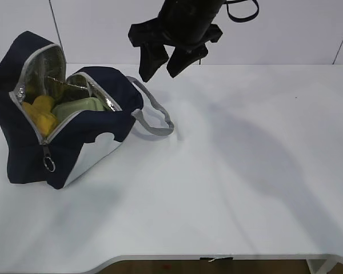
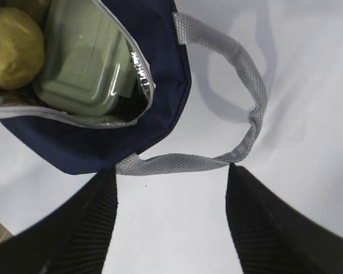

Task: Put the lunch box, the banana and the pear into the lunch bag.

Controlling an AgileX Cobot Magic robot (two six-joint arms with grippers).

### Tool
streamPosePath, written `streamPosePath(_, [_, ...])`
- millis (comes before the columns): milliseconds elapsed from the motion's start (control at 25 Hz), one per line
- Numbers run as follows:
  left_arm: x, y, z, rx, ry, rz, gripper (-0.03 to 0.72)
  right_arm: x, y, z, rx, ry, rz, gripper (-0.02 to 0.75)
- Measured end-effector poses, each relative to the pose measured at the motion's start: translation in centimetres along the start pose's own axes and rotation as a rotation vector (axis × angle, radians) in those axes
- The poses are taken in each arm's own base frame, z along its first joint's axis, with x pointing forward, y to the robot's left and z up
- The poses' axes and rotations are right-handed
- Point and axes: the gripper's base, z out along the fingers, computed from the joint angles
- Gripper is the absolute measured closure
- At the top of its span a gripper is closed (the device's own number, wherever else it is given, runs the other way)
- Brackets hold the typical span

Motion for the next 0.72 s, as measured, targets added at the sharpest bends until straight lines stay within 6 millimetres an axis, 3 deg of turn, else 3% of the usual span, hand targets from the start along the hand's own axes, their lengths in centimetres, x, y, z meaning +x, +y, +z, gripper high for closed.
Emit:
streamPosePath(520, [0.1,0.0,0.0,0.001,0.006,0.001,0.673,0.3,-0.9,6.4,-0.065,0.066,0.061,0.265])
streamPosePath(720, [0.1,0.0,0.0,0.001,0.006,0.001,0.673,-0.4,-0.9,7.3,-0.091,-0.010,0.086,0.265])
